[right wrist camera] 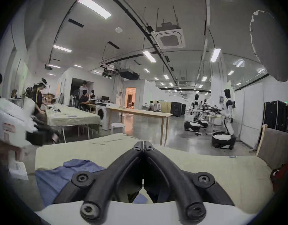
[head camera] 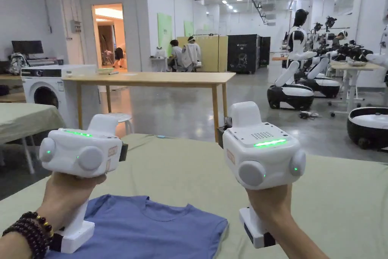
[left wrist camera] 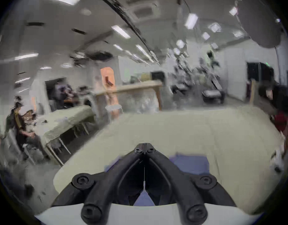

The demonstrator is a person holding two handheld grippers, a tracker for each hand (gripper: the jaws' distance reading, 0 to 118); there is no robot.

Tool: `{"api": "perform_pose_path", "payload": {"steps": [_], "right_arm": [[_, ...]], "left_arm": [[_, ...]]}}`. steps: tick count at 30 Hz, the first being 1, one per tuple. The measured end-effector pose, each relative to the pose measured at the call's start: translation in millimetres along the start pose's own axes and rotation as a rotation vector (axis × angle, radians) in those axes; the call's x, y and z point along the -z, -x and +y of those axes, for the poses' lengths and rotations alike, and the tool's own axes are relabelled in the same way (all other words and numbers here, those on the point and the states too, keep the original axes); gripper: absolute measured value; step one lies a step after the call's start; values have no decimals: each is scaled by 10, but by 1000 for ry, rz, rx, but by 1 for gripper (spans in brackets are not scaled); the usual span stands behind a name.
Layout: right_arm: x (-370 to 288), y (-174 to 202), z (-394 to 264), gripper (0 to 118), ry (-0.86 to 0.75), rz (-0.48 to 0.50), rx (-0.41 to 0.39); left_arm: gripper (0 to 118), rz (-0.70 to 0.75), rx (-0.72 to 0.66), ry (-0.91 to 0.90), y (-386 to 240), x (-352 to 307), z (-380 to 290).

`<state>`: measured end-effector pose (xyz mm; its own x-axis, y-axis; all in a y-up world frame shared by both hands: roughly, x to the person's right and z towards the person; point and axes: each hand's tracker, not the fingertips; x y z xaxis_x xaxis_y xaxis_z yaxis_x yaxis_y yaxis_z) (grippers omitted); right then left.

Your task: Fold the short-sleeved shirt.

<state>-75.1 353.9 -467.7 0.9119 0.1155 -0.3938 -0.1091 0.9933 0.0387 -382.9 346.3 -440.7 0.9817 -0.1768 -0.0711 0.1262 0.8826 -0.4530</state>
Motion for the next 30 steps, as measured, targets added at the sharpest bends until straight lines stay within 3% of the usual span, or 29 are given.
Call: {"api": "perform_pose_path", "payload": {"steps": [4,7,12,13,14,15,16,21,23,27,28,30], "right_arm": [[-11,-34,-166,0,36,57,32],[-12,-69,-333,0,71,115,62],[16,-51,-652,0,139,176,36],[18,-57,-704,0,144,181,38],[27,-61,-758,0,153,186,39],[38,-70,-800,0,167,192,43],[52,-80,-839,0,178,196,52],[111,-56,-969,0,201,213,67],[111,-49,-997,0,210,222,75],[78,-71,-1022,0,223,223,47],[63,-86,-1025,0,226,223,42],[53,-122,-1024,0,232,223,44]], "left_arm": [[0,-229,121,299,-192,694,-265],[0,-236,180,425,-362,1230,-691],[0,-210,115,492,-453,2001,-1252],[15,-213,122,483,-452,2062,-1301],[50,-215,123,462,-441,2124,-1352],[99,-225,119,456,-425,2190,-1386],[118,-234,104,475,-409,2265,-1432],[116,-255,23,514,-512,2568,-1526],[116,-231,24,549,-442,2357,-1526],[115,-207,13,564,-487,2473,-1646],[106,-199,4,565,-499,2463,-1630],[76,-217,-3,550,-492,2355,-1612]]}}
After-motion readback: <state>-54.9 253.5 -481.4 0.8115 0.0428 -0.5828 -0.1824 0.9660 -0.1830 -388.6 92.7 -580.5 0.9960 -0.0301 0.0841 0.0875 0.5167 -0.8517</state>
